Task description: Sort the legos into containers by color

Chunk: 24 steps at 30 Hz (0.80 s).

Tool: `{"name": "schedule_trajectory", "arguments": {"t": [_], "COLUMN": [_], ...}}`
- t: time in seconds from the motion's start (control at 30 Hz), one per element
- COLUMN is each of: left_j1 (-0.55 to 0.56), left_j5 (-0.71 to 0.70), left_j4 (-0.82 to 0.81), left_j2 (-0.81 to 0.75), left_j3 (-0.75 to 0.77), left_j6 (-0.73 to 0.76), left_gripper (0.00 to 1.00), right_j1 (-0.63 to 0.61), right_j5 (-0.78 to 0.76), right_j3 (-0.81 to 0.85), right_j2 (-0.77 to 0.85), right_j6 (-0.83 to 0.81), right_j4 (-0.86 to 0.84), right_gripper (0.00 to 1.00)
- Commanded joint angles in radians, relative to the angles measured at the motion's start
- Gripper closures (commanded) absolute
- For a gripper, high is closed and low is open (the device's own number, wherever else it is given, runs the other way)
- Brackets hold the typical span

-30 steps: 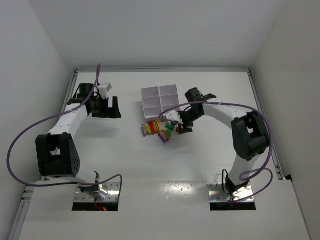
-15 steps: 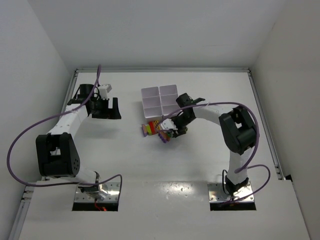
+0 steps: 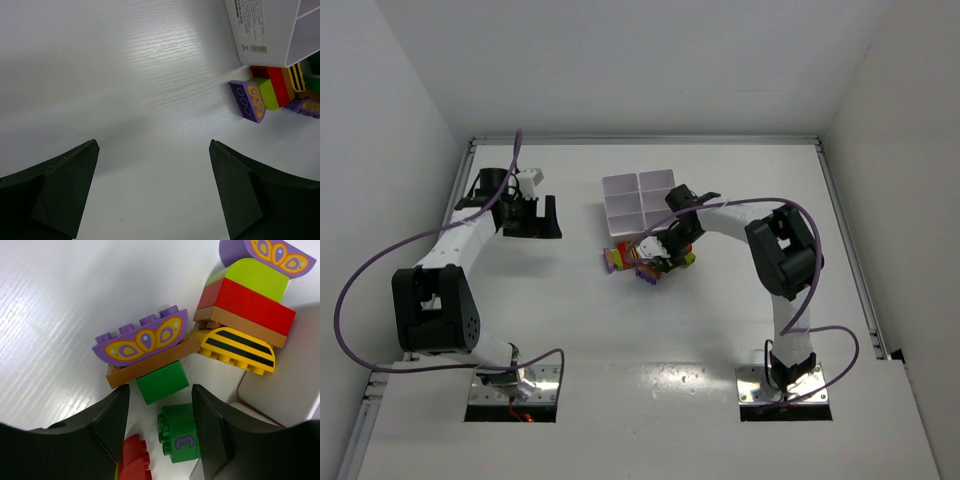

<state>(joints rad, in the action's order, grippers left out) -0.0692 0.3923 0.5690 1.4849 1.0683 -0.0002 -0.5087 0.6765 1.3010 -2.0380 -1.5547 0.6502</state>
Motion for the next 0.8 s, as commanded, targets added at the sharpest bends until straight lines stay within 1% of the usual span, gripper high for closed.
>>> {"name": "schedule_trajectory", "arguments": {"t": [0.0,0.13,0.3,0.47,0.57,0.67,0.7,0.73,0.77], "left_j1": [-0.004,-0.004,-0.004,-0.004,-0.004,-0.004,-0.004,-0.004,-0.004], "left_j5": [-0.004,-0.004,0.008,0.017,0.026,0.026,0.051,0.063,0.080], "left_j4": [-0.004,-0.004,-0.004,-0.004,-0.004,-0.004,-0.004,-0.004,-0.004], "left_j2": [0.005,0.014,0.023,0.023,0.023,0.023,0.023,0.011,-0.007], "left_j3": [0.015,0.015,0.015,0.015,0.005,0.005,-0.004,-0.004,-0.031], "left_j6": [0.012,0.012,0.012,0.012,0.012,0.012,0.012,0.012,0.012], "left_gripper": [0.01,0.01,0.01,0.01,0.01,0.01,0.01,0.01,0.01], "right_j1": [-0.017,-0.027,-0.027,-0.027,-0.036,-0.036,-0.045,-0.045,-0.045], "right_j5": [0.041,0.051,0.051,0.051,0.051,0.051,0.051,0.051,0.051], "right_j3": [0.041,0.041,-0.008,-0.028,-0.039,-0.039,-0.039,-0.039,-0.039], "right_j2": [-0.008,-0.008,0.015,0.035,0.035,0.035,0.035,0.045,0.055], "right_j6": [-0.062,-0.084,-0.134,-0.143,-0.143,-0.143,-0.143,-0.143,-0.143], "right_j4": [0.043,0.055,0.065,0.055,0.046,0.057,0.057,0.068,0.068], "right_gripper": [0.47,0.50,0.49,0.47,0.51,0.63,0.77,0.85,0.91]}}
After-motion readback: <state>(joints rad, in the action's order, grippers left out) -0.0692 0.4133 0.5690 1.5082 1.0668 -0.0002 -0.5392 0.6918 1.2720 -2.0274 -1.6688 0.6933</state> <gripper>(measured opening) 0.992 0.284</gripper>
